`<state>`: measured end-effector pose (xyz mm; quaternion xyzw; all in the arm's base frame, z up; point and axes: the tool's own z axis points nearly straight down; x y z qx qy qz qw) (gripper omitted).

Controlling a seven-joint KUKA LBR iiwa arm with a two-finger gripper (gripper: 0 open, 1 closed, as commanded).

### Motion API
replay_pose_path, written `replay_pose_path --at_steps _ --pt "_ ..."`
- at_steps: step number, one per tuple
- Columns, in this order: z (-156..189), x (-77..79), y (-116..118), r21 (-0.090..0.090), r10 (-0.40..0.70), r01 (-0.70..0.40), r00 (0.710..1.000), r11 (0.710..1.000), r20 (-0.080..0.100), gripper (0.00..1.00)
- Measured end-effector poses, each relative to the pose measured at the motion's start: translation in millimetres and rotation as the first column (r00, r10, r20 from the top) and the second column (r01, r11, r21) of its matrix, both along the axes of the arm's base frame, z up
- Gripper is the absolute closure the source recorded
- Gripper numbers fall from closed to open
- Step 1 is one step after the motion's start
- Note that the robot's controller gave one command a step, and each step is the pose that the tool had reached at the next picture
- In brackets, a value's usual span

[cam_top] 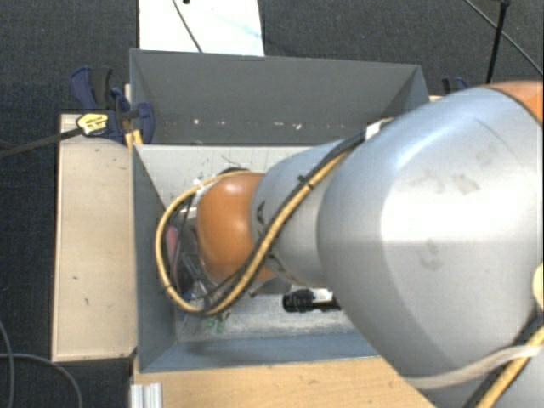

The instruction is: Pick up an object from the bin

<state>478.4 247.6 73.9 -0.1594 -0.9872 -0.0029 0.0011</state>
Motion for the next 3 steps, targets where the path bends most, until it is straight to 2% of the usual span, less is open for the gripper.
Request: replay_pose_path --at_steps 1,2,3 --pt "152 27.9 -4 -0.002 0.037 -0.037 0.999 0.999 0.011 1.00" --pt "99 20.6 -9 -0.008 -0.018 0.018 1.000 1.000 -0.002 1.00" --pt "103 19.4 -9 -0.005 -0.109 0.109 0.994 0.994 0.001 1.00"
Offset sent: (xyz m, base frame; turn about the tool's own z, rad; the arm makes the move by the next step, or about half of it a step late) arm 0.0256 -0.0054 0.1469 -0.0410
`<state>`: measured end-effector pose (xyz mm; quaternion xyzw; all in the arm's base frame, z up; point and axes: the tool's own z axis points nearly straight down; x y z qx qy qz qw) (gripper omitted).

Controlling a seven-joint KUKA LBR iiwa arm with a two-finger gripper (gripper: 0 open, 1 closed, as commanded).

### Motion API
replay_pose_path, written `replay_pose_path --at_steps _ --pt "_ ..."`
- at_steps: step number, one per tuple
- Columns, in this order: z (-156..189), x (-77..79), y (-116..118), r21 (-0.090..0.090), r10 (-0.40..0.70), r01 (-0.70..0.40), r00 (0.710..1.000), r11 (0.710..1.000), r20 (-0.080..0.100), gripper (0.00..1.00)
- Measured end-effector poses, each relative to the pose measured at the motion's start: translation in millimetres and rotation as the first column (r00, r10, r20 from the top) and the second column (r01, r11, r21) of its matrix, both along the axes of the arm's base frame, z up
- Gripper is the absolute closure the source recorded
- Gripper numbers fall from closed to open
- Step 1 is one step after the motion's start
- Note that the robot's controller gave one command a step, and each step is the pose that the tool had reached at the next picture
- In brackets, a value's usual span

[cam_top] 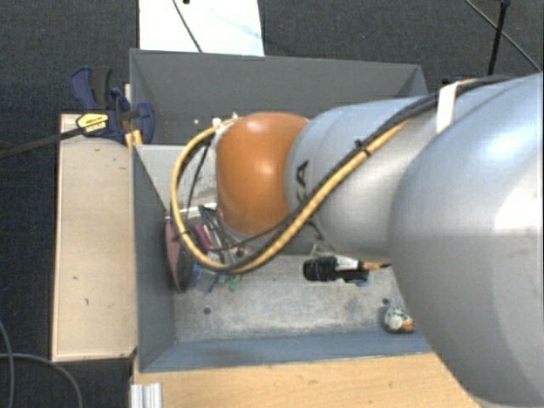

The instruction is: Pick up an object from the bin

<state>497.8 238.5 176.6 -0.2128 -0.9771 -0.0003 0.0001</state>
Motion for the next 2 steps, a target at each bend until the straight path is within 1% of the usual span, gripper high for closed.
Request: replay_pose_path --at_steps 1,2 --pt "-13 -17.0 10 -0.002 -0.113 0.113 0.994 0.994 -0.003 1.00" --pt "65 -19.9 8 0.004 -0.079 0.079 0.997 0.997 0.007 1.00"
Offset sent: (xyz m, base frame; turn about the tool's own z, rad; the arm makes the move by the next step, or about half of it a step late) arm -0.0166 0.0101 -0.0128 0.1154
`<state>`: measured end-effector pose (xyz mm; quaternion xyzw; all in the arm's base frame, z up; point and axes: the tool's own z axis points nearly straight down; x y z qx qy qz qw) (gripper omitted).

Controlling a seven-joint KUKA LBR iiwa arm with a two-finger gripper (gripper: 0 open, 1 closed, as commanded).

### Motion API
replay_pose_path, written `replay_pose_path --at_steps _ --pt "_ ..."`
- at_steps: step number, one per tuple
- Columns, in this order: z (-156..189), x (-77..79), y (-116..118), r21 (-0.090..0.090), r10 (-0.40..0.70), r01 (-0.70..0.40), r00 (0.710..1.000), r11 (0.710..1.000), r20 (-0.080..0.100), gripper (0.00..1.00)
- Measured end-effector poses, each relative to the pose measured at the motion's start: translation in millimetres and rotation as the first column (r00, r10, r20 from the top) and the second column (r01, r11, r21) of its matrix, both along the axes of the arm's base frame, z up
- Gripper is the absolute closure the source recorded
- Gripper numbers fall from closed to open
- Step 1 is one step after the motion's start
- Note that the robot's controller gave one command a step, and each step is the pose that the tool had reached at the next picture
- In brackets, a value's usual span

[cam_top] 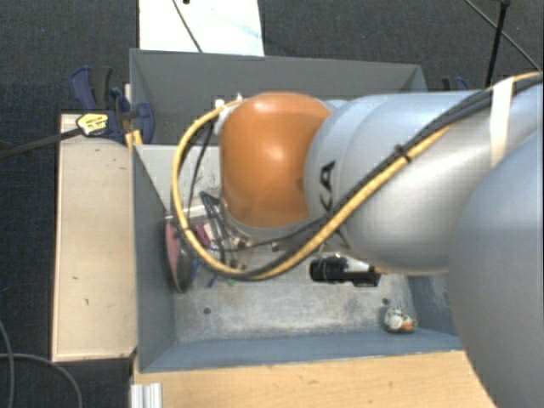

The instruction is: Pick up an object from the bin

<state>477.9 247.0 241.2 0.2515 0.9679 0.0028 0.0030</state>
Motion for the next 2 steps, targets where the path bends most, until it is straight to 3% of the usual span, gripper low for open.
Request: replay_pose_path --at_steps 1,2 --pt "-72 10.8 -22 -0.008 -0.122 0.122 0.992 0.992 -0.011 1.00" --pt "-18 20.8 -25 -0.001 -0.115 0.115 0.993 0.993 -0.002 1.00"
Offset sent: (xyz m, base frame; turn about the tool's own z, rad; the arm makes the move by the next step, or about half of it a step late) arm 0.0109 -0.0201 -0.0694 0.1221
